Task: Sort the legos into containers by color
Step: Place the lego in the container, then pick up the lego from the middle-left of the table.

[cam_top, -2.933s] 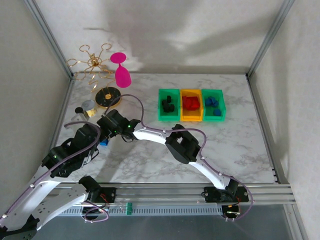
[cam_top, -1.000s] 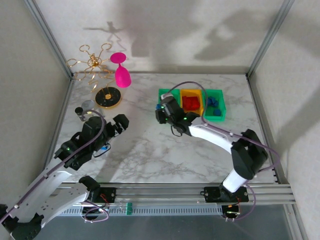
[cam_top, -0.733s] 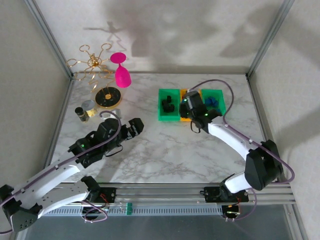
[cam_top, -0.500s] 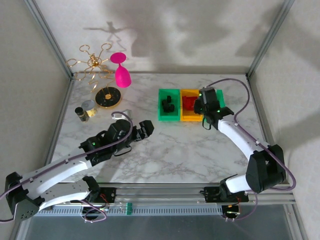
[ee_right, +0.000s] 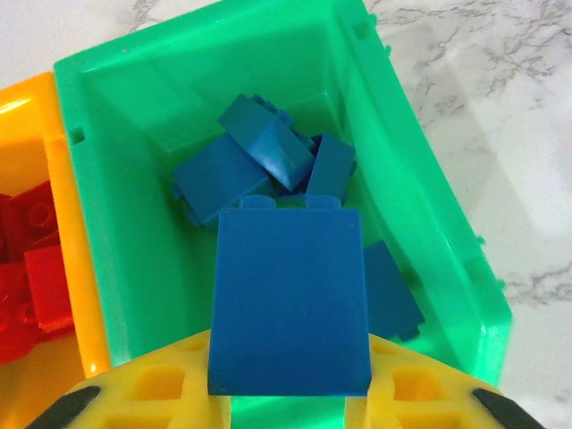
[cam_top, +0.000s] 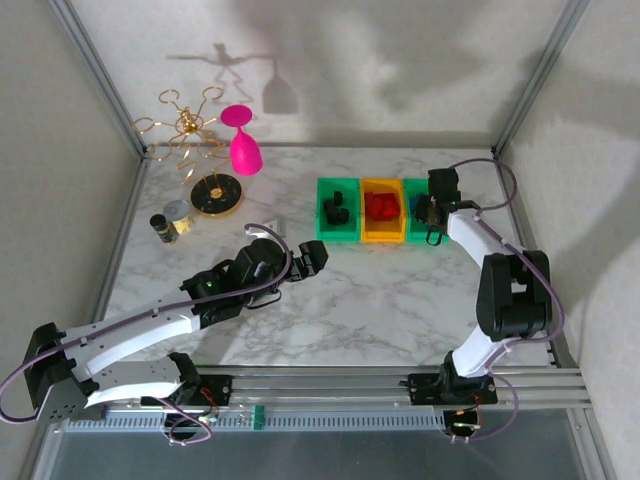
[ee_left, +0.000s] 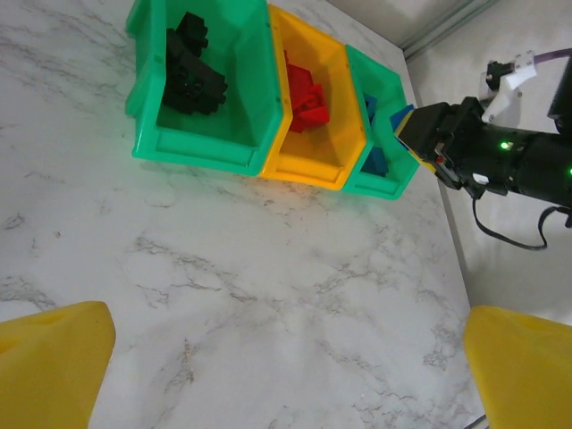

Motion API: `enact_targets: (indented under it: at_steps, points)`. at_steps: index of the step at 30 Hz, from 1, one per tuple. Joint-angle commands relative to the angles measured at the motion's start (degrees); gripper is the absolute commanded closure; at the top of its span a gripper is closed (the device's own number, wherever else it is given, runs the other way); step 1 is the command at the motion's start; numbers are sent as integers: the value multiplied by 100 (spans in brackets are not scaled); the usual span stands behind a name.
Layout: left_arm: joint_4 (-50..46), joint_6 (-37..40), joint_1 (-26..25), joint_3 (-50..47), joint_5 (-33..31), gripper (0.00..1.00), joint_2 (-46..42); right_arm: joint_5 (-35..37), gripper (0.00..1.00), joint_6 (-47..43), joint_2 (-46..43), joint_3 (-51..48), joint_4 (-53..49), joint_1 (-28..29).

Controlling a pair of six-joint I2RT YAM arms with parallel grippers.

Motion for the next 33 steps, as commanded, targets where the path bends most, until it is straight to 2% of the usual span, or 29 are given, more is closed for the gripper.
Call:
enact_targets:
  at_steps: [1,6,12,16,21,25,33]
  points:
    - [1,142,-45,237,-233,0,8,-59,61,-170,215,418,47,-44]
    - [-60,145,-43,255,-331,0,-85,-121,46,-203,298,574,-27,-39]
    - [-362,239,-27,401,-516,0,-165,-413,42,-159,-68,491,-66,29]
    - [-666,201,-8,442,-745,0,-351,-555,39,-154,-442,289,-93,383]
    - [-1094,42,92,365,-965,0,-740,-705,35,-100,-815,-19,-107,1198]
    - [-1537,-81,174,343,-1097,0,-1063,-556,32,133,-931,-175,-142,1932]
    - [-2480,-428,414,275,-1397,0,-1672,-383,27,627,-681,-172,262,3641]
